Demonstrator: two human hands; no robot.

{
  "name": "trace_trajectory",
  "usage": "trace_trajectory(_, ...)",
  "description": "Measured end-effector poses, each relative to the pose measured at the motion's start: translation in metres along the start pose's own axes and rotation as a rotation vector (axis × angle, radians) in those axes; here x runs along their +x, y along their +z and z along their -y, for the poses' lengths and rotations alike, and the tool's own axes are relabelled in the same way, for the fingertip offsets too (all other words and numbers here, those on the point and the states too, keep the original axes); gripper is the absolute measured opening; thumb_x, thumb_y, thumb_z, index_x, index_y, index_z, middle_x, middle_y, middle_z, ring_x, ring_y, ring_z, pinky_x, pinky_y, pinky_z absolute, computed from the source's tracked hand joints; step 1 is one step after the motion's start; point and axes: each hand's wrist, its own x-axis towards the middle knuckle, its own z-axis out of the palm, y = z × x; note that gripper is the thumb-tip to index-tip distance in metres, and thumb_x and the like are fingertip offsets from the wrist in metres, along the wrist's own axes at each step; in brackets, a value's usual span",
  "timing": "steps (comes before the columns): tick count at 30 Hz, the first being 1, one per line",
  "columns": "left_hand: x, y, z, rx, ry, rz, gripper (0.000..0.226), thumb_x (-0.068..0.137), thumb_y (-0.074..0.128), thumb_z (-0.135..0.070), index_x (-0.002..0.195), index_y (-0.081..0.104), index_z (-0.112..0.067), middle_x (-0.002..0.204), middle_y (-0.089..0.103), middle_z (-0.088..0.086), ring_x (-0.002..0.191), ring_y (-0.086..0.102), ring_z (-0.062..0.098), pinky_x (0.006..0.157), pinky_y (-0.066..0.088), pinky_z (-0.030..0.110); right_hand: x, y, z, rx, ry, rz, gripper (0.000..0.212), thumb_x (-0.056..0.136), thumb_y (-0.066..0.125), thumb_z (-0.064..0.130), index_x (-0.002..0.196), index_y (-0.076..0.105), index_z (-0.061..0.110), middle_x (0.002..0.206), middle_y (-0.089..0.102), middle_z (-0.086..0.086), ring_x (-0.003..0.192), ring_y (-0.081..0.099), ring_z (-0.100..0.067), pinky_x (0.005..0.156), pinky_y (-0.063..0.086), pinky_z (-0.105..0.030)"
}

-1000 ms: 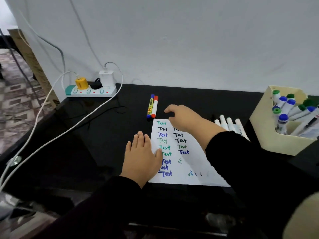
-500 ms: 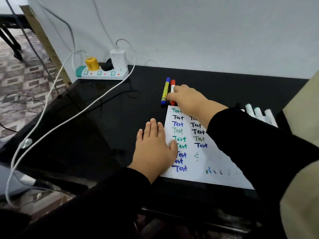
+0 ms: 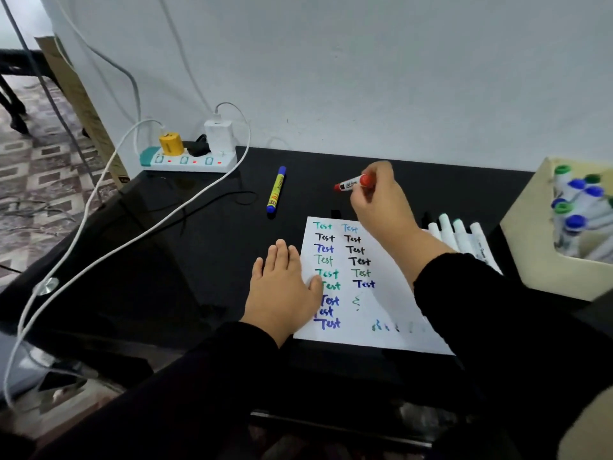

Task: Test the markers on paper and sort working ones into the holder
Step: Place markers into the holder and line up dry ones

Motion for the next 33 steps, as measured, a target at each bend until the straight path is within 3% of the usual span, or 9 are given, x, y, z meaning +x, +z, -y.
trace_trajectory(4,-0.002,-0.005,0.002,-0.154,0.03,-0.04,0.069,0.097,0.031,-0.046,0.15,0.004,-0.011,0.158,0.0,0.003,0.145,-0.002,0.014,0.116,-0.002,0.033,-0.023,-0.018,0.008,0.298,0.198,-0.17,0.007,0.093,0.048,0.015,0.093,0.041,0.017,0.073,0.052,0.003,0.058,0.044,-0.007,0.045,0.035,-0.007)
trace_trajectory(8,-0.014,-0.011,0.003,-0.532,0.108,-0.112,0.068,0.094,0.047,-0.041,0.15,0.013,-0.021,0.156,0.013,-0.009,0.143,0.007,0.004,0.115,0.011,0.025,-0.047,-0.028,0.017,0.527,0.401,-0.184,0.013,0.089,0.048,0.013,0.082,0.045,0.023,0.078,0.056,-0.006,0.063,0.047,-0.012,0.055,0.038,-0.018)
trace_trajectory(11,-0.022,-0.013,0.003,-0.627,0.165,-0.163,0.066,0.09,0.057,-0.037,0.147,0.026,-0.024,0.151,0.027,-0.012,0.139,0.021,0.002,0.104,0.017,0.014,-0.062,-0.032,0.023,0.622,0.477,-0.126,0.011,0.09,0.045,0.009,0.082,0.046,0.018,0.069,0.053,-0.005,0.057,0.044,-0.012,0.052,0.034,-0.023)
trace_trajectory(14,-0.025,-0.011,0.003,-0.589,0.215,-0.228,0.055,0.088,0.061,-0.033,0.139,0.043,-0.023,0.136,0.048,-0.009,0.126,0.042,0.005,0.095,0.024,0.007,-0.072,-0.033,0.027,0.701,0.547,-0.122,0.012,0.09,0.043,0.008,0.082,0.048,0.016,0.065,0.049,-0.004,0.055,0.041,-0.012,0.047,0.032,-0.021)
trace_trajectory(17,-0.027,-0.012,0.002,-0.527,0.241,-0.286,0.045,0.089,0.06,-0.032,0.132,0.052,-0.023,0.117,0.059,-0.007,0.108,0.051,0.005,0.087,0.032,0.008,-0.081,-0.032,0.027,0.775,0.596,-0.127,0.013,0.09,0.043,0.008,0.081,0.049,0.015,0.062,0.048,-0.003,0.054,0.038,-0.012,0.046,0.031,-0.021)
trace_trajectory(26,-0.024,-0.01,0.001,-0.43,0.217,-0.304,0.037,0.091,0.056,-0.035,0.127,0.055,-0.03,0.097,0.054,-0.014,0.084,0.046,0.0,0.073,0.034,0.012,-0.093,-0.012,0.021,0.799,0.684,-0.037,0.024,0.092,0.052,0.024,0.07,0.053,0.015,0.055,0.048,0.0,0.046,0.036,-0.011,0.046,0.031,-0.023)
trace_trajectory(33,-0.021,-0.011,-0.001,-0.374,0.177,-0.276,0.04,0.09,0.055,-0.041,0.129,0.052,-0.033,0.099,0.052,-0.015,0.087,0.046,0.002,0.072,0.034,0.017,-0.092,-0.004,0.02,0.71,0.635,0.015,0.031,0.085,0.068,0.038,0.072,0.054,0.014,0.051,0.048,0.002,0.038,0.037,-0.005,0.036,0.03,-0.016)
